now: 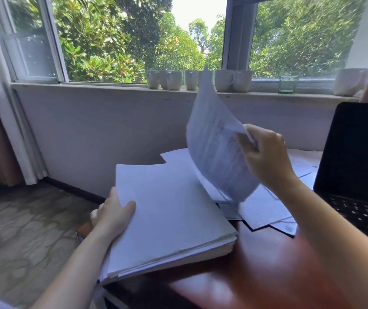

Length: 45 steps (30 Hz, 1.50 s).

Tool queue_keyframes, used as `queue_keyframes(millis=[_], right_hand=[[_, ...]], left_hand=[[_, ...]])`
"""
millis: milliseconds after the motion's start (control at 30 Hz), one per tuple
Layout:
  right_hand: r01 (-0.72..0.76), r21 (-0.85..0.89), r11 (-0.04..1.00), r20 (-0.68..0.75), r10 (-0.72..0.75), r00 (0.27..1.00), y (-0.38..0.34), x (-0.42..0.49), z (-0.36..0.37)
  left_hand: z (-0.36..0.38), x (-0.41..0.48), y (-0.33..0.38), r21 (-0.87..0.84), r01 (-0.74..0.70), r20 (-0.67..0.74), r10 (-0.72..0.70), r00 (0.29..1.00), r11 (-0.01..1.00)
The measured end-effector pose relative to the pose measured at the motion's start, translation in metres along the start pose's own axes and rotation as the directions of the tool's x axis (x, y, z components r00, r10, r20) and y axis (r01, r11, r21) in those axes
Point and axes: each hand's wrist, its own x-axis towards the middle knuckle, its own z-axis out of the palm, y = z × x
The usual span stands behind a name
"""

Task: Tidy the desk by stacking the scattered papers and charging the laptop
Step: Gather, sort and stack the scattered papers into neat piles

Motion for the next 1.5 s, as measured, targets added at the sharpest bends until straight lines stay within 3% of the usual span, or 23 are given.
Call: queue_keyframes(millis=[100, 200, 333, 400, 433, 533, 633, 767, 867, 1000, 1133, 1200, 1300, 1367, 1500], right_hand=[[-0.032, 0.285, 0.958, -0.032, 0.043, 0.999, -0.008, 0.004, -0.003], [-0.126, 0.530, 0.839, -0.001, 0.150, 0.989, -0.010, 0.002, 0.000], [-0.327, 0.808, 0.490, 0.160, 0.352, 0.922, -0.013, 0.002, 0.001], [-0.481, 0.808, 0.341, 0.316, 0.437, 0.842, -0.011, 0.001, 0.007], [-0.545, 0.777, 0.315, 0.381, 0.454, 0.805, -0.008, -0.001, 0.011], [-0.733, 0.585, 0.347, 0.560, 0.481, 0.675, 0.005, -0.015, 0.031], [-0.821, 0.329, 0.466, 0.660, 0.508, 0.553, 0.014, -0.029, 0.046], [-0.728, 0.094, 0.680, 0.762, 0.421, 0.491, 0.012, -0.036, 0.051], [-0.588, 0.024, 0.809, 0.818, 0.322, 0.476, 0.012, -0.037, 0.049], [-0.529, 0.014, 0.849, 0.860, 0.259, 0.439, 0.009, -0.038, 0.045], [-0.453, -0.058, 0.890, 0.885, 0.256, 0.390, 0.005, -0.039, 0.046], [-0.349, -0.129, 0.928, 0.876, 0.272, 0.398, 0.008, -0.038, 0.046], [-0.145, -0.319, 0.936, 0.780, 0.347, 0.521, 0.016, -0.035, 0.043], [-0.030, -0.486, 0.874, 0.699, 0.409, 0.587, 0.026, -0.036, 0.042], [0.069, -0.590, 0.804, 0.690, 0.458, 0.561, 0.035, -0.044, 0.046]], left_hand=[[-0.001, -0.002, 0.002, -0.002, 0.014, 0.019, -0.014, 1.000, 1.000], [-0.001, -0.001, 0.001, 0.002, 0.013, -0.006, -0.013, 1.000, 1.000], [-0.001, -0.002, 0.002, 0.013, 0.015, -0.015, -0.015, 1.000, 1.000], [-0.003, -0.003, 0.004, 0.016, 0.010, 0.004, -0.010, 1.000, 1.000], [-0.002, -0.002, 0.003, 0.013, 0.004, 0.017, -0.004, 1.000, 1.000], [-0.003, -0.003, 0.004, -0.041, 0.016, 0.030, -0.015, 0.999, 0.999], [-0.002, 0.000, 0.006, -0.205, 0.067, 0.040, -0.060, 0.997, 0.977], [-0.001, 0.005, 0.004, -0.244, 0.098, 0.063, -0.085, 0.994, 0.965], [-0.003, 0.005, 0.001, -0.254, 0.092, 0.082, -0.073, 0.994, 0.963], [-0.006, 0.005, 0.000, -0.252, 0.088, 0.124, -0.058, 0.991, 0.964], [-0.003, 0.006, -0.001, -0.108, 0.066, 0.126, -0.053, 0.991, 0.992], [-0.001, 0.007, -0.002, -0.063, 0.054, 0.113, -0.047, 0.993, 0.997], [-0.001, 0.006, -0.003, -0.028, 0.040, 0.079, -0.038, 0.996, 0.999], [0.000, 0.006, -0.002, -0.009, 0.030, 0.063, -0.029, 0.998, 1.000], [0.000, 0.004, -0.001, 0.011, 0.021, 0.045, -0.021, 0.999, 1.000]])
